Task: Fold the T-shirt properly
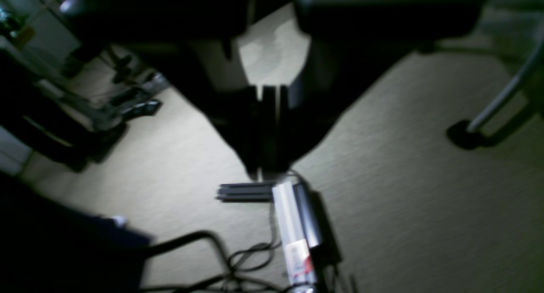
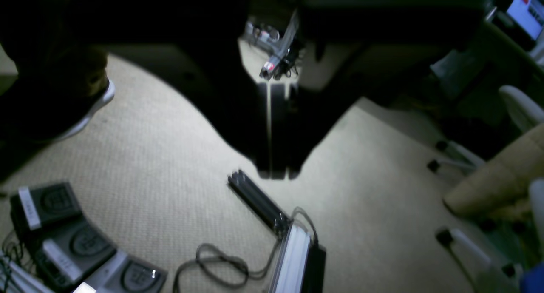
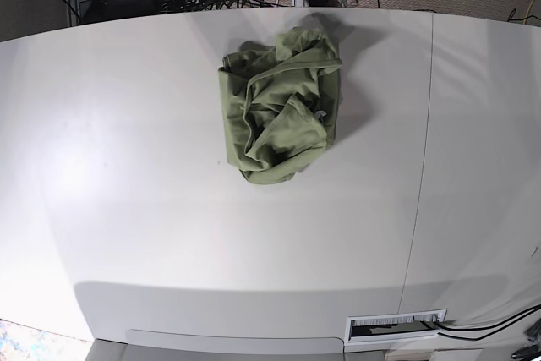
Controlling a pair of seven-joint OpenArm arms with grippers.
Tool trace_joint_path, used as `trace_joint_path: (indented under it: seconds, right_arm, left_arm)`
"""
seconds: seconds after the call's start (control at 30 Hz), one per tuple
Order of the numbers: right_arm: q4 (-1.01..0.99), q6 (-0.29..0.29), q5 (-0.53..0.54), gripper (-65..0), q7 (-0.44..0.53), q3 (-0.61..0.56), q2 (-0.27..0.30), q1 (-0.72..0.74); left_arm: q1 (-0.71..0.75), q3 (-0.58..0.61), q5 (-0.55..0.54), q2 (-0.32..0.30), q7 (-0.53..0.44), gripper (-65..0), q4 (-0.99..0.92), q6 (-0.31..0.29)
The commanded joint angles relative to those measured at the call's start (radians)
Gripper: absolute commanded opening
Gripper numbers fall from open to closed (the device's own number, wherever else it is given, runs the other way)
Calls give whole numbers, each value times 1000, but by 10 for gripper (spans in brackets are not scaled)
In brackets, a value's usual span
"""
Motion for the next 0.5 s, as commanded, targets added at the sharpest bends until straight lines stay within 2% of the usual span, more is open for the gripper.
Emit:
trace_joint_path:
  seconds: [0.0,0.13,0.23,0.37,0.47]
  right_arm:
    - [-8,11,-15,-646,33,4,4,7]
    - [-60,10,-135,-646,147,4,-23,43]
    - [-113,-17,-211,-646,228,4,-51,72]
    - [-198,-208,-226,-646,238,4,-101,111]
    - [-249,-306,-229,-646,257,3,-122,132]
  left_arm:
    - [2,10,3,-6,-18,-650,-14,5]
    - [-51,42,3,25,-72,-650,-137,105]
    - [-111,41,3,77,-99,-650,-253,144]
    - [-191,41,40,156,-107,-650,-390,193]
    - [-227,41,89,203,-135,-650,-444,245]
